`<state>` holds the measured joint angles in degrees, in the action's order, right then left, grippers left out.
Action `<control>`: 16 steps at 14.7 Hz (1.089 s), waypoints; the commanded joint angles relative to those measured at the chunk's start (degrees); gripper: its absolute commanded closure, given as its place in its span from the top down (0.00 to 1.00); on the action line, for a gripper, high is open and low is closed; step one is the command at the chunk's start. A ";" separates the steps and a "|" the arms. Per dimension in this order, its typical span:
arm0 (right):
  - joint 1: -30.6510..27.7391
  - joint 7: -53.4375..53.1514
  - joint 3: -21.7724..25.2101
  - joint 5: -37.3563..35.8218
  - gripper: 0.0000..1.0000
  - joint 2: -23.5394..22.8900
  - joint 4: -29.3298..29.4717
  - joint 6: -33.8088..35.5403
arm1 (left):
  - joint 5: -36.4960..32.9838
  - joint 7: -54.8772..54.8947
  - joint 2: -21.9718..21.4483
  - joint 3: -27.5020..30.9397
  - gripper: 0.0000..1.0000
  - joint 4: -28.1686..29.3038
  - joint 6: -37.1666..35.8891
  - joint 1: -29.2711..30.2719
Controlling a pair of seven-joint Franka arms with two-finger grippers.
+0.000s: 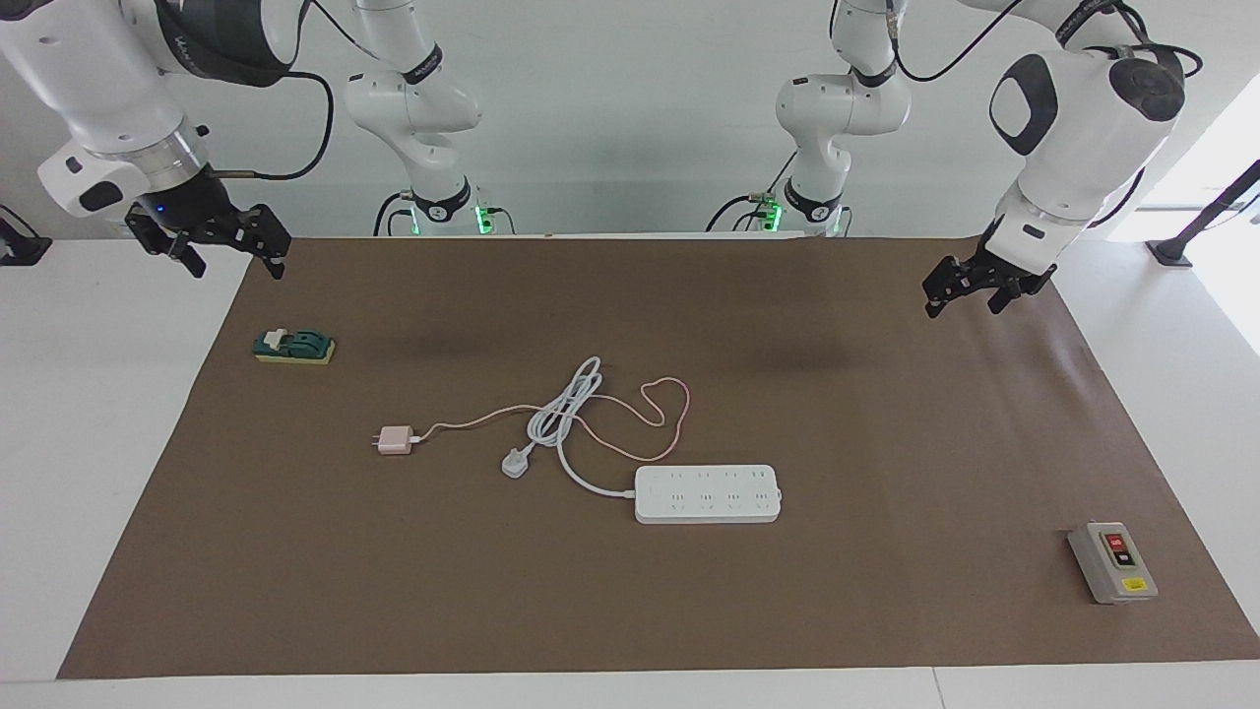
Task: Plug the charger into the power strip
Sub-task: 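Move the right gripper toward the pink charger while the left gripper advances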
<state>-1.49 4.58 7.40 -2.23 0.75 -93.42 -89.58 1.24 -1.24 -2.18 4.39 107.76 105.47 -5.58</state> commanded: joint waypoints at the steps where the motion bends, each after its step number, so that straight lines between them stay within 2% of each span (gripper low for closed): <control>1: -1.85 -7.89 -0.11 5.64 1.00 -0.40 -1.50 0.55 | -0.28 -1.66 0.77 0.01 1.00 2.71 7.89 1.35; 6: -4.22 -26.61 -0.11 17.24 1.00 -7.51 -1.41 0.11 | -0.27 -2.81 0.78 -0.08 1.00 2.98 7.30 2.16; 10: -6.16 -35.33 -0.02 26.20 1.00 -13.92 -3.24 -4.98 | 1.12 -2.89 0.34 -0.25 1.00 3.34 4.92 1.10; 12: -6.59 -40.32 -0.02 30.51 1.00 -15.68 -5.62 -7.18 | 7.51 -2.02 0.43 -0.17 1.00 2.81 5.53 1.89; 13: -7.64 -41.57 0.07 33.58 1.00 -18.22 -5.45 -7.10 | 11.99 0.68 0.17 -0.17 1.00 3.15 5.45 2.15; 15: -8.88 -41.76 -0.02 37.28 1.00 -22.27 -5.63 -8.15 | 24.72 5.87 -0.54 -0.08 1.00 3.25 1.61 5.74; 16: -8.80 -42.20 -0.02 38.43 1.00 -23.33 -5.72 -9.20 | 27.82 6.33 -0.80 -0.08 1.00 3.42 0.45 6.19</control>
<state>-9.21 -35.95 7.71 32.65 -19.73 -99.04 -97.16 21.71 1.56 -0.98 4.21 109.81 108.94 -2.02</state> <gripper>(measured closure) 0.000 0.000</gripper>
